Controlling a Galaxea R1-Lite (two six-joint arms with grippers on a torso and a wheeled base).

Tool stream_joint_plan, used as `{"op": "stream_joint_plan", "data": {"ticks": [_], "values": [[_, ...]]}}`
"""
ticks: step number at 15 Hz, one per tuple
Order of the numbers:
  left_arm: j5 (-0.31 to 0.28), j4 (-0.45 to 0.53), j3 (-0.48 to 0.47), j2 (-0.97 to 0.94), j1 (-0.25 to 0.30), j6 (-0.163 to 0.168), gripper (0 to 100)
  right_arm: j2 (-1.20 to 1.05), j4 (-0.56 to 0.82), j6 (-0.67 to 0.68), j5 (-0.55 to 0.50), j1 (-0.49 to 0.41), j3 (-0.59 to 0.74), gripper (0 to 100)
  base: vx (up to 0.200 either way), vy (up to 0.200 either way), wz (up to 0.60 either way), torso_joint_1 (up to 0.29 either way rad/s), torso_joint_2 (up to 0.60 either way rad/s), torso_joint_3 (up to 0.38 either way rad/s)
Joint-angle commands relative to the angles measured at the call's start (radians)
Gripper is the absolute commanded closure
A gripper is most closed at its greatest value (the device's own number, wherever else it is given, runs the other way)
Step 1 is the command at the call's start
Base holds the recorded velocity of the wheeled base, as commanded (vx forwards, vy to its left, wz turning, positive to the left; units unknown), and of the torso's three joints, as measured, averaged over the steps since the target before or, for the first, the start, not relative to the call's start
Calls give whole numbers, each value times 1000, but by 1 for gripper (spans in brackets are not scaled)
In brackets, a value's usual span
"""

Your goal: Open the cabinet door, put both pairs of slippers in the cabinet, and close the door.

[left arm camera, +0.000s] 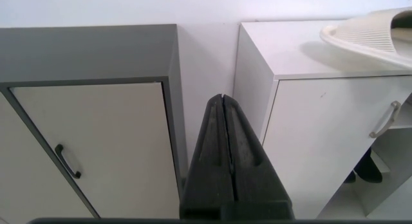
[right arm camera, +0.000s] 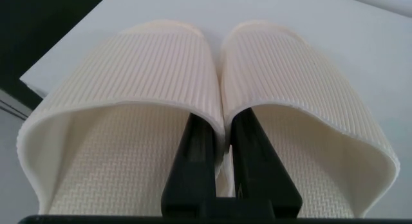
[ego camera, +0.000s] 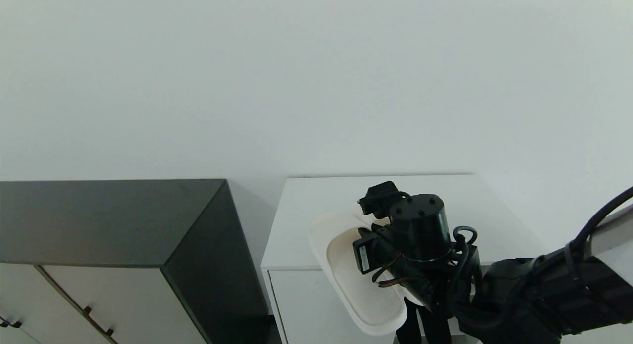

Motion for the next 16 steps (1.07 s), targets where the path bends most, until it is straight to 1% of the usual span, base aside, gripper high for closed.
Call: {"op": "stream_joint_plan", "data": {"ticks": [1, 8, 16], "values": [[-1, 0, 0, 1, 0, 0, 100, -15, 1, 1, 0, 1, 3, 100, 0, 0, 0, 0, 0, 0], [-1, 0, 0, 1, 0, 0, 100, -13, -22, 2, -2, 0, 9, 100, 0, 0, 0, 0, 0, 0], [-1, 0, 0, 1, 0, 0, 100, -6, -22, 2, -5, 0, 9, 100, -200, 0, 0, 1, 4, 4]]}}
